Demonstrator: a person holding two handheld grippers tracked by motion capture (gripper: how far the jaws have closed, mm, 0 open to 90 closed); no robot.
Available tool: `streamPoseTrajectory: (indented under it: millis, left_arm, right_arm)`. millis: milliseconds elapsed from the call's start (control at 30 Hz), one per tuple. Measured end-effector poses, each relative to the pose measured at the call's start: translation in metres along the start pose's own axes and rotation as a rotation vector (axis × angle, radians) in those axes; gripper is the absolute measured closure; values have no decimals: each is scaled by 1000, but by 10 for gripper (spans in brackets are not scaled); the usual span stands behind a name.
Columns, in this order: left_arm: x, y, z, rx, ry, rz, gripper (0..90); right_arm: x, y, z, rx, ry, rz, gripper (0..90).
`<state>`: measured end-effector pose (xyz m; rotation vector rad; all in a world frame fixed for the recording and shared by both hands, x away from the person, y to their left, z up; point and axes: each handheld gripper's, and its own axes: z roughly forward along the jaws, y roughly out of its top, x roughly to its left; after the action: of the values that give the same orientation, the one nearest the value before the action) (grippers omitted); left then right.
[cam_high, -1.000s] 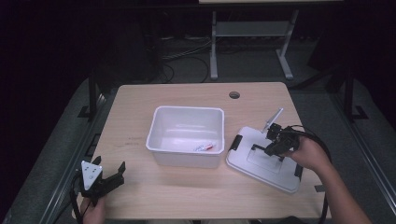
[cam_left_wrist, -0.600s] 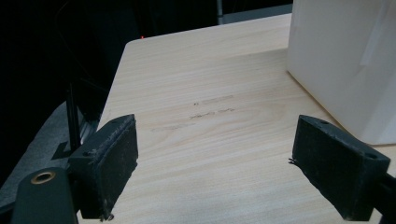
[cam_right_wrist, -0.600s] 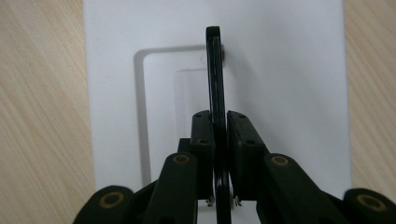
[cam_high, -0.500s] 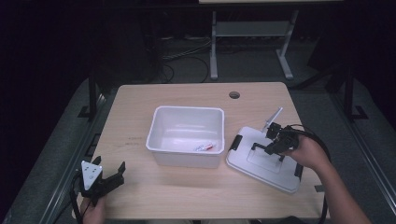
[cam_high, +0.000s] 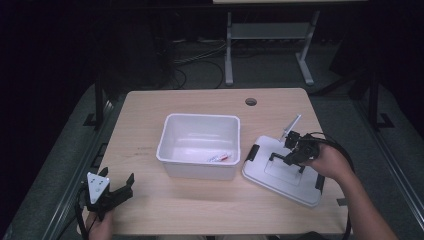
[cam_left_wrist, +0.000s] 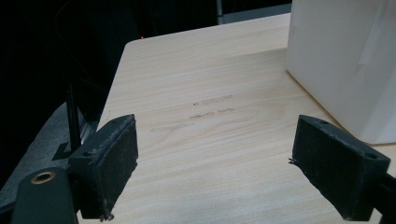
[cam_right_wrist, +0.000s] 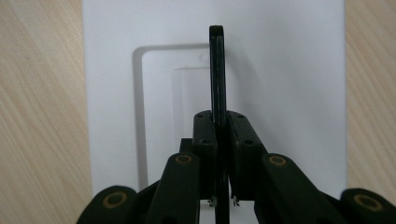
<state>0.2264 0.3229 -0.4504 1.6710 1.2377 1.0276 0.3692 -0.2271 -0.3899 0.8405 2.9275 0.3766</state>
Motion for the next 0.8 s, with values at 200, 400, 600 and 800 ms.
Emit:
streamPoseTrajectory:
  millis: [200,400,600,800]
  left_arm:
    - [0,0,0,0,0,0,135]
    - [0,0,0,2,0,1,136]
    - [0,0,0,1,0,0,135]
    - [0,0,0,0,0,-1,136]
  right_arm:
    - [-1,1,0,5,3,-2,826]
    - [-1,2,0,15,-1,-15,831]
    - [0,4,0,20,1,-24,841]
    - [0,5,-1,26,6,-29,843]
